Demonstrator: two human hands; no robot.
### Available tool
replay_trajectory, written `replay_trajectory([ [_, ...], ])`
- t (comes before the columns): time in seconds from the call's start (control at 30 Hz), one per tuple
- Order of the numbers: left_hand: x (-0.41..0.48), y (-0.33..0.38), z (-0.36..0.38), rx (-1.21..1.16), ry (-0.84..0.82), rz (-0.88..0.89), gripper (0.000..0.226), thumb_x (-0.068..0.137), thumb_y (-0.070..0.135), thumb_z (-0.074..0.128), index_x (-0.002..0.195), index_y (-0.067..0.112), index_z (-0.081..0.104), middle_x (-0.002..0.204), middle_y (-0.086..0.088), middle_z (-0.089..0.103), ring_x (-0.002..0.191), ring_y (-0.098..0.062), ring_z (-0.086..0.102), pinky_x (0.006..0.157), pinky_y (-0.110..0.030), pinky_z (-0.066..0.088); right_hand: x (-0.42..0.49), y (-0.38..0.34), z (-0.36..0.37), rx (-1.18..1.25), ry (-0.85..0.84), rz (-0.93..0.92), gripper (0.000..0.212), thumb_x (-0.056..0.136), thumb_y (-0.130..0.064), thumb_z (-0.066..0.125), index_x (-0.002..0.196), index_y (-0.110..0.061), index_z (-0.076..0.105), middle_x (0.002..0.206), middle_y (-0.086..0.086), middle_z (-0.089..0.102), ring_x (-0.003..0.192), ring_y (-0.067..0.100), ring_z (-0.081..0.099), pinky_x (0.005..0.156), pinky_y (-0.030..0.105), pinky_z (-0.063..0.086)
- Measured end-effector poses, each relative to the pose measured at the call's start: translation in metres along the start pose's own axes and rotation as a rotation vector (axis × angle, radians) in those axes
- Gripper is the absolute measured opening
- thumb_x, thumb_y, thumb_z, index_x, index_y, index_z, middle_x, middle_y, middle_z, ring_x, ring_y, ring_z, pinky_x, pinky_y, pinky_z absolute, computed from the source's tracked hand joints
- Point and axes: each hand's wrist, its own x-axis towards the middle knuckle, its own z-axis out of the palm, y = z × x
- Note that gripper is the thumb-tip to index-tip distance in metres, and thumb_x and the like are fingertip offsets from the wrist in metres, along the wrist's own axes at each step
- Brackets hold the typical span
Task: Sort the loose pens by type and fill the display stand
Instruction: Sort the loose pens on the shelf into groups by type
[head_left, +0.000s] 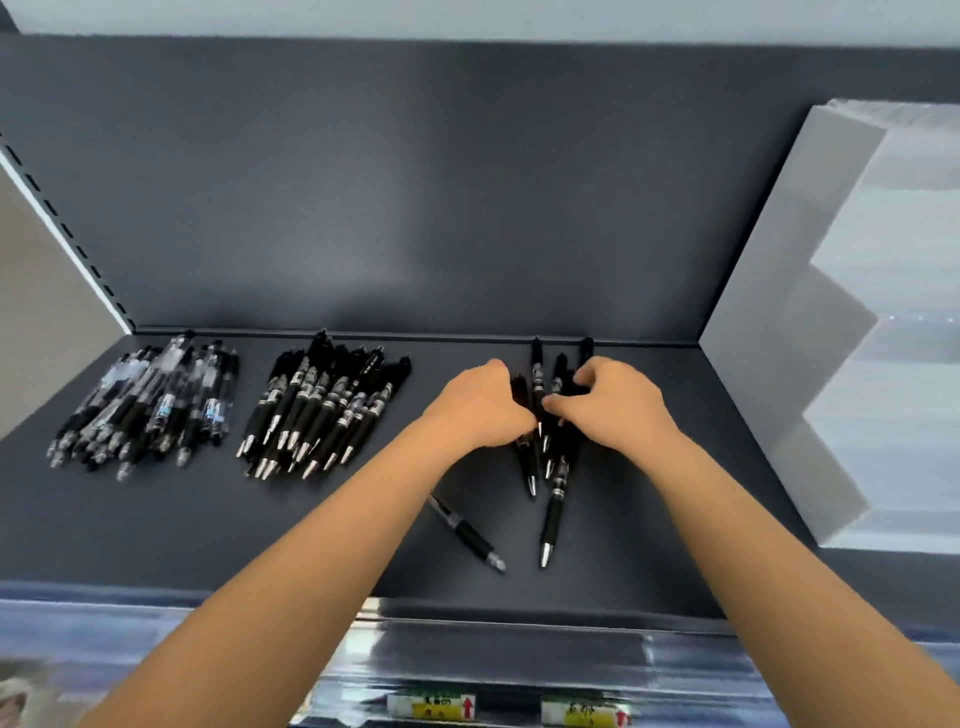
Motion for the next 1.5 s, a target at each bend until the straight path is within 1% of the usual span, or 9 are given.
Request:
replay_trajectory([
  [0.07,0.001,0.004,0.001,-0.036,-0.015,-0.034,0.023,0.08,0.027,0.066,0.09,0.01,0.054,0.082,-0.003,0.06,0.077,-0.02,0.057,0.06,-0.028,0.041,0.003,0.007,-0.006,0.016,-0.052,-0.017,0.042,0.083,-0.044,0.065,0.116,-0.018,0.058,0.114,0.002,0.064,0.094,0.023,0.061,0.078,0.028,0.045],
  [0.17,0.001,0.008,-0.002,-0.007,0.009,-0.098,0.034,0.08,0.034,0.068,0.065,0.014,0.044,0.059,0.001,0.051,0.056,-0.015,0.048,0.049,-0.026,0.034,0.007,0.015,-0.011,0.014,-0.067,-0.045,0.022,0.086,-0.041,0.061,0.1,-0.024,0.059,0.105,-0.001,0.066,0.083,0.019,0.058,0.079,0.029,0.047],
  [0.33,0.006,0.013,-0.002,0.046,0.041,-0.135,0.056,0.072,0.054,0.071,0.096,0.003,0.063,0.074,-0.005,0.062,0.074,-0.021,0.061,0.051,-0.026,0.034,0.008,0.02,-0.015,0.023,-0.055,-0.045,0.018,0.089,-0.036,0.057,0.099,-0.023,0.064,0.099,-0.005,0.067,0.08,0.018,0.059,0.079,0.029,0.049],
  [0.47,0.015,0.023,-0.003,0.074,-0.021,-0.157,0.05,0.071,0.049,0.075,0.06,0.015,0.041,0.047,0.002,0.048,0.045,-0.015,0.048,0.052,-0.023,0.039,0.008,0.025,-0.016,0.008,-0.046,-0.043,0.016,0.09,-0.031,0.056,0.102,-0.023,0.062,0.107,-0.003,0.064,0.083,0.022,0.062,0.077,0.03,0.049],
  [0.67,0.022,0.04,0.002,0.063,-0.041,-0.128,0.037,0.073,0.036,0.074,0.065,0.012,0.047,0.05,0.0,0.054,0.048,-0.018,0.056,0.054,-0.021,0.046,0.008,0.031,-0.019,0.023,-0.035,-0.038,0.015,0.09,-0.031,0.056,0.101,-0.024,0.063,0.111,0.001,0.063,0.081,0.023,0.062,0.078,0.031,0.051],
  [0.87,0.028,0.046,0.008,0.074,-0.101,-0.056,0.031,0.079,0.025,0.064,0.056,0.011,0.048,0.044,-0.002,0.055,0.04,-0.014,0.048,0.05,-0.02,0.043,0.007,0.038,-0.021,0.059,0.002,-0.041,0.012,0.091,-0.032,0.056,0.097,-0.025,0.063,0.112,0.0,0.061,0.093,0.021,0.061,0.076,0.028,0.043],
  [1.1,0.017,0.029,-0.01,-0.204,-0.076,-0.023,0.028,0.084,0.02,0.061,0.062,0.009,0.048,0.042,-0.003,0.046,0.041,-0.016,0.04,0.044,-0.017,0.036,0.006,0.023,-0.026,0.279,0.108,-0.137,0.026,0.096,-0.038,0.047,0.097,-0.018,0.064,0.09,-0.008,0.063,0.087,0.014,0.058,0.073,0.027,0.04],
  [1.27,-0.015,0.022,-0.036,-0.351,-0.144,0.124,0.017,0.086,0.014,0.058,0.076,0.0,0.057,0.052,-0.01,0.046,0.046,-0.019,0.039,0.045,-0.022,0.034,-0.008,-0.02,-0.028,0.858,-0.317,-0.086,0.045,0.095,-0.047,0.05,0.103,-0.004,0.063,0.089,0.012,0.068,0.07,0.024,0.068,0.057,0.031,0.056],
  [1.5,-0.054,-0.03,-0.07,-0.278,-0.076,0.048,0.039,0.076,0.04,0.078,0.074,0.007,0.056,0.052,-0.006,0.058,0.041,-0.013,0.044,0.047,-0.017,0.038,-0.028,-0.081,0.009,0.792,-0.414,-0.087,0.037,0.102,-0.032,0.038,0.105,0.001,0.054,0.105,0.024,0.065,0.069,0.034,0.072,0.06,0.044,0.061],
])
